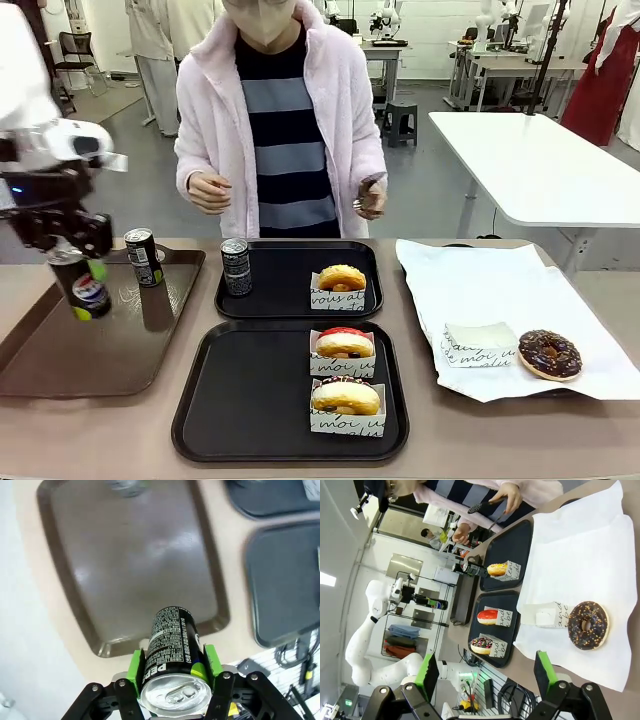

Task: Set up donuts and drinks on trays.
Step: Pick up one Pepsi coke from the Handle tray and place it on the Flat Tray without a Pepsi coke.

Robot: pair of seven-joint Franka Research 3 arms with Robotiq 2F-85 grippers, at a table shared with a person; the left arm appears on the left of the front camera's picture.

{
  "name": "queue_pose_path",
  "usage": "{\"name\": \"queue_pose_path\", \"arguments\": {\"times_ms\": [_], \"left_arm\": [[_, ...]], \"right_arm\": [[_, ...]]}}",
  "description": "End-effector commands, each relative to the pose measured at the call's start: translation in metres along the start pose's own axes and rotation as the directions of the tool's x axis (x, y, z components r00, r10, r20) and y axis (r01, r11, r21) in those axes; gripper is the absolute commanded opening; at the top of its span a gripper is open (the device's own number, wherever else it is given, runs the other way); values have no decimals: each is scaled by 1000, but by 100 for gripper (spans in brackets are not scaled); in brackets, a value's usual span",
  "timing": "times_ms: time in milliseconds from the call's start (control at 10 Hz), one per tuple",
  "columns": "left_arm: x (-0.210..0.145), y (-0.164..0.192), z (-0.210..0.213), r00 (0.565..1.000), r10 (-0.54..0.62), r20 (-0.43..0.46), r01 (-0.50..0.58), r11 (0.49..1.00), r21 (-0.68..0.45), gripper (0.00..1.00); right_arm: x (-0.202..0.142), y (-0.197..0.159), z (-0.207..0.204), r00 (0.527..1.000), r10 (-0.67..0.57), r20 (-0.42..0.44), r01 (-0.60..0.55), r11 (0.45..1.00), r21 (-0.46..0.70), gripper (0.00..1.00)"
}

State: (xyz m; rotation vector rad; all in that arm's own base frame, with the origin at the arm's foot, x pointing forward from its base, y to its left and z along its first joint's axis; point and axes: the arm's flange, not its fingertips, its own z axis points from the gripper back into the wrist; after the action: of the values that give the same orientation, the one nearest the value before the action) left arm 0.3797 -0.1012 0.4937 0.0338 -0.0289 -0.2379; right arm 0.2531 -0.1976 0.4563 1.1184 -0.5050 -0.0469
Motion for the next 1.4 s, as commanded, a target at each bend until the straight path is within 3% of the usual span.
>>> {"name": "queue_pose_path", "arguments": {"times_ms": [0,500,1200,1300], "left_arm": [[-12,-59,2,991,-134,-11,134,987,83,58],[11,-154,-1,965,-261,-2,260,959,111,58],[47,-202,-14,938,-343,49,344,939,5,58],[47,-196,-19,950,-305,59,300,950,86,58]], "right_arm": [[0,0,2,1000,5,0,-5,1000,10,100],[0,0,2,1000,5,0,-5,1000,10,100],[0,0,2,1000,5,0,-5,1000,10,100],[0,0,2,1000,5,0,-5,1000,10,100]]}}
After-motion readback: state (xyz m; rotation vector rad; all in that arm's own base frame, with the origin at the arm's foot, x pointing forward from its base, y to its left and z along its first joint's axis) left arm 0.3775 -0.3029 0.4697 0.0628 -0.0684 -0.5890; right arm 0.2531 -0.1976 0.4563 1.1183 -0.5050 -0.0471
